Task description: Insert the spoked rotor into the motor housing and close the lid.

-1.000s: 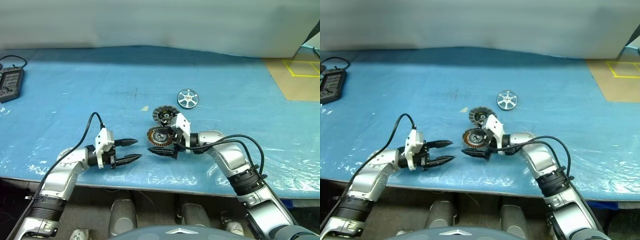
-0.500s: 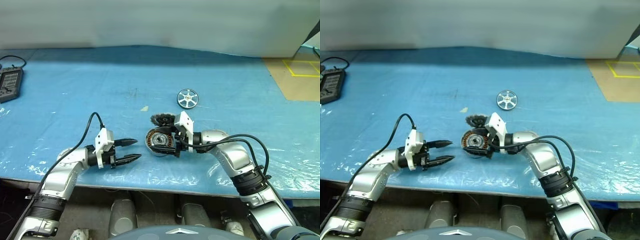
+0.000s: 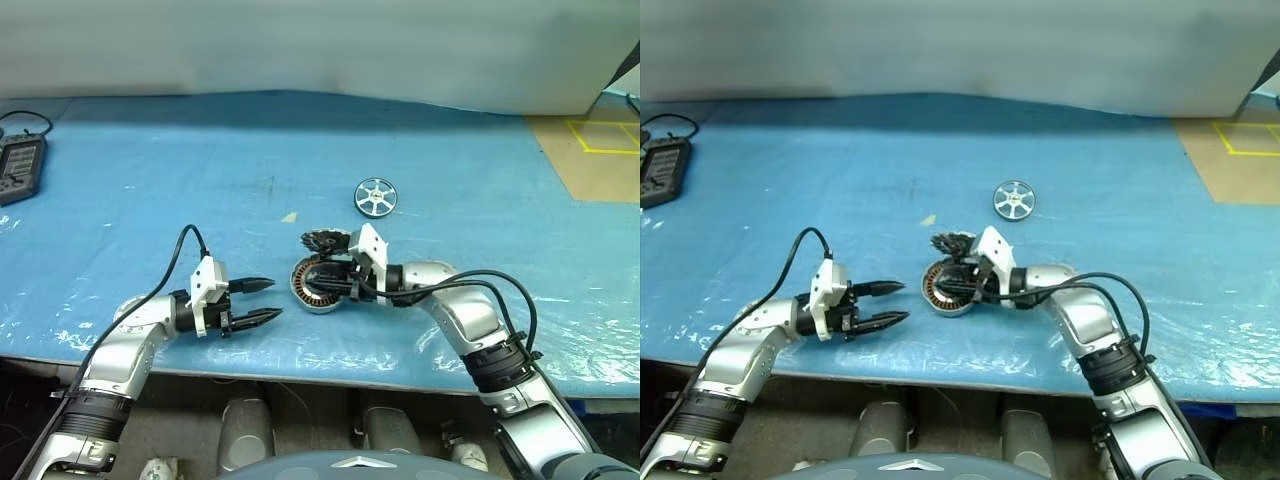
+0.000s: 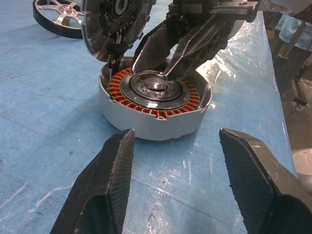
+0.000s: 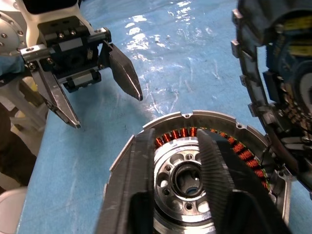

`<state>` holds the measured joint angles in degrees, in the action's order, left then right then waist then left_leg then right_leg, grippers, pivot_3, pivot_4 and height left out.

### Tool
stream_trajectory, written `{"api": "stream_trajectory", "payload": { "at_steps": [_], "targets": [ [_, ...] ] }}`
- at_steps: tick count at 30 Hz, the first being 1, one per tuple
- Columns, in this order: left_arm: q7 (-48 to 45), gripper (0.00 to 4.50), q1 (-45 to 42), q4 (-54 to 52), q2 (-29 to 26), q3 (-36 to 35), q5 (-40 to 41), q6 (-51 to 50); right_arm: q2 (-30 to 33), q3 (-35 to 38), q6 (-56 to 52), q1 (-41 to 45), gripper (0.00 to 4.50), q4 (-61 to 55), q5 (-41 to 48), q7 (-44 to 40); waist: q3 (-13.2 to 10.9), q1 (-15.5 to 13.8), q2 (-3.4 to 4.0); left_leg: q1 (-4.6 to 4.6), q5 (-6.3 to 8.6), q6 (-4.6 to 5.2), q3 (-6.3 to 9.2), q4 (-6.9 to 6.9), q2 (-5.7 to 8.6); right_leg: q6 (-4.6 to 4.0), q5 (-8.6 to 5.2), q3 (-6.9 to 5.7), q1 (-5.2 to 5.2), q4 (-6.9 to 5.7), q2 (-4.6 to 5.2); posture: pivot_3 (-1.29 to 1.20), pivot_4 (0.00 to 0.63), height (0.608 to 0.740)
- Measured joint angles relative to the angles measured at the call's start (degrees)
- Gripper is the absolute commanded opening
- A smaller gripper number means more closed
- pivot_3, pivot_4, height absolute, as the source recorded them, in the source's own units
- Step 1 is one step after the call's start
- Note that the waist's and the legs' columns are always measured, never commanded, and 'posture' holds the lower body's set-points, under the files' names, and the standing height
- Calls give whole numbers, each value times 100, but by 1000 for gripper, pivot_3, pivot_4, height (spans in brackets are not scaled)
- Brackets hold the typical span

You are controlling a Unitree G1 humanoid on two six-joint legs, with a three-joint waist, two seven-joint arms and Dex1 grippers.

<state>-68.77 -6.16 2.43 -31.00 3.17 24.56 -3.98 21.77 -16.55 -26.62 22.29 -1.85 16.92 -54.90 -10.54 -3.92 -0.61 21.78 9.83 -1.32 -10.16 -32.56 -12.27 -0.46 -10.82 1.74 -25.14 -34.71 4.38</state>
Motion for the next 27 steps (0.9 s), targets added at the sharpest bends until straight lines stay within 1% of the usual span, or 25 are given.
{"api": "stream_trajectory", "payload": {
  "at_steps": [2,12,19,27],
  "targets": [
    [-4,2909,0,0,0,0,0,0,2,0,10,-2,20,27,-33,1,0,0,0,0,0,0,0,0,0,0,0,0,0,0,0,0,150,740],
    [-54,2909,0,0,11,0,0,1,83,-27,114,6,20,34,-238,-17,0,0,0,0,0,0,0,0,0,0,0,0,0,0,0,0,150,740],
    [-87,2909,-8,7,24,0,0,2,153,-190,116,110,20,34,-364,-174,0,0,0,0,0,0,0,0,-1,0,0,0,0,0,0,0,150,740],
    [-83,2909,-14,31,55,0,-7,3,156,-280,199,210,20,146,-559,-168,0,-1,-1,-2,0,0,0,0,0,0,0,0,2,-1,0,0,150,740]
  ]
}}
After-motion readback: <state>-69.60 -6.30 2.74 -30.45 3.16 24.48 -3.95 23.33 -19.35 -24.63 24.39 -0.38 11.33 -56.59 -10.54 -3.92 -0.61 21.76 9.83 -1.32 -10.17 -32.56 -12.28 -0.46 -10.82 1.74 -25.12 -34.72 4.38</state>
